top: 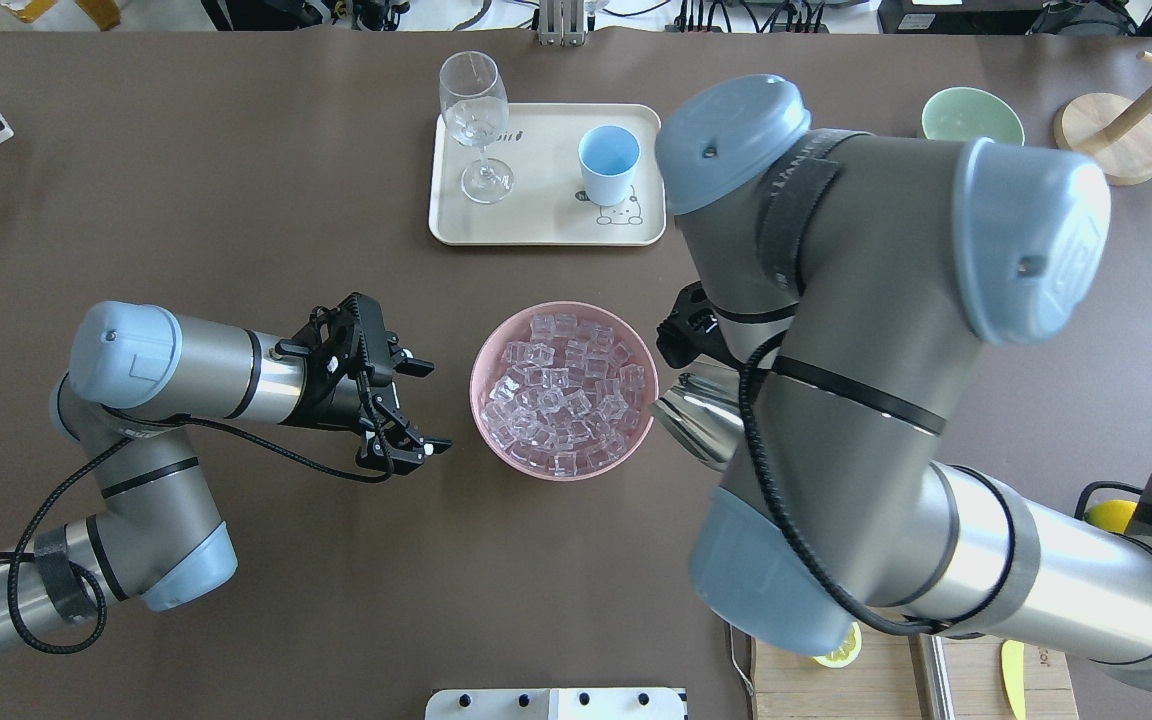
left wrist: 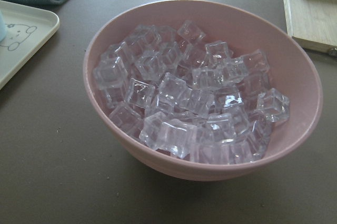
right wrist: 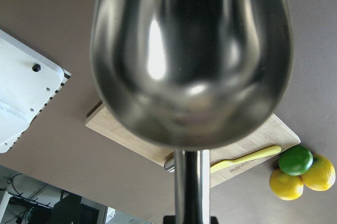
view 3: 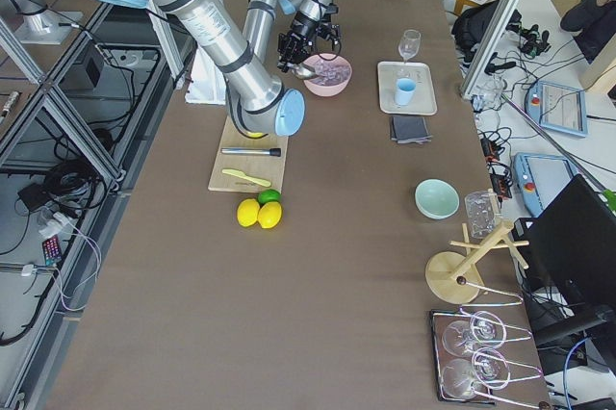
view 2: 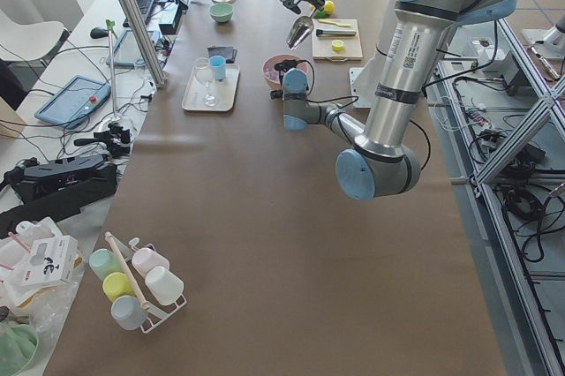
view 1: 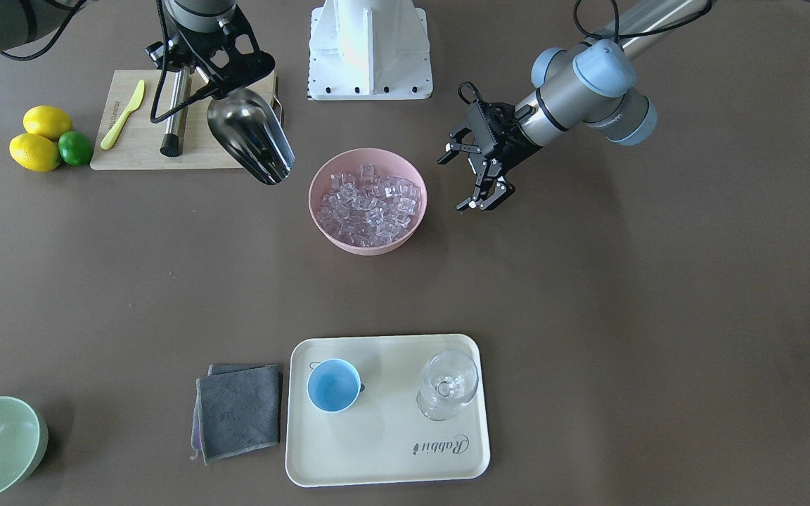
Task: Put ice in cup with scoop
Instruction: 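Carry the scoop toward the pink bowl while the left gripper reaches the bowl rim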
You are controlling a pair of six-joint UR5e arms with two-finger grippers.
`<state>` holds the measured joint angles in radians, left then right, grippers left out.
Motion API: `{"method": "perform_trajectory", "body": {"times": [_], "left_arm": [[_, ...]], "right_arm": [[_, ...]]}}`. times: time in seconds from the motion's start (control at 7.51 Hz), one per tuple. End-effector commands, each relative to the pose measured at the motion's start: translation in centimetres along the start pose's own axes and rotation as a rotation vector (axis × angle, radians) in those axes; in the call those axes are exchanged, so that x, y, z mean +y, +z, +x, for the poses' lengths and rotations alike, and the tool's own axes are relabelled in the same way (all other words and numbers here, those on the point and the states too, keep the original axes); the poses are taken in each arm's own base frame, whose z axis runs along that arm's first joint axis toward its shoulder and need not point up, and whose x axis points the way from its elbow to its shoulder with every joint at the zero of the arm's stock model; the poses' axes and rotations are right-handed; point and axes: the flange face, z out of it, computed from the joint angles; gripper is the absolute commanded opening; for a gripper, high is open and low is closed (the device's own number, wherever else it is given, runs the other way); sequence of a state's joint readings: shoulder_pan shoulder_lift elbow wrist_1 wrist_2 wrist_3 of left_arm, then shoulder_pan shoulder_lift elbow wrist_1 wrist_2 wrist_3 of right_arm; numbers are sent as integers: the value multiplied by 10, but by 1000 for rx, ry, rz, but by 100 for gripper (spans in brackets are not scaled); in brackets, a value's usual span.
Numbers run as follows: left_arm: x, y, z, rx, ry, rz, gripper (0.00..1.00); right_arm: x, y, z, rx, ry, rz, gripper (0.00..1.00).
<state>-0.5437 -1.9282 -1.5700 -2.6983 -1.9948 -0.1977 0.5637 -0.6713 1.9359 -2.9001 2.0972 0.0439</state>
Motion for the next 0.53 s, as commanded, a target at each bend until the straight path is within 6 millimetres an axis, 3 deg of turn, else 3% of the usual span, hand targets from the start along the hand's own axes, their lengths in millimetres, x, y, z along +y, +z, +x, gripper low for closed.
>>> {"method": "perform_trajectory", "body": {"times": [0.0,0.13,0.27,0.4], "left_arm": [[7,10,6,-42,147,11,98],[7,17,17,-48,151,24,98],[6,22,23,-59,152,31,98],[5,27,32,-45,155,36,98]], "right_arm": [[-13,-18,-20,33,-31,-74,0],[-23,-26,-24,51,-25,-90,0],[-31,-21,-42,85,-50,-117,0],[-34,-15,-45,135,-65,-132,0]]}}
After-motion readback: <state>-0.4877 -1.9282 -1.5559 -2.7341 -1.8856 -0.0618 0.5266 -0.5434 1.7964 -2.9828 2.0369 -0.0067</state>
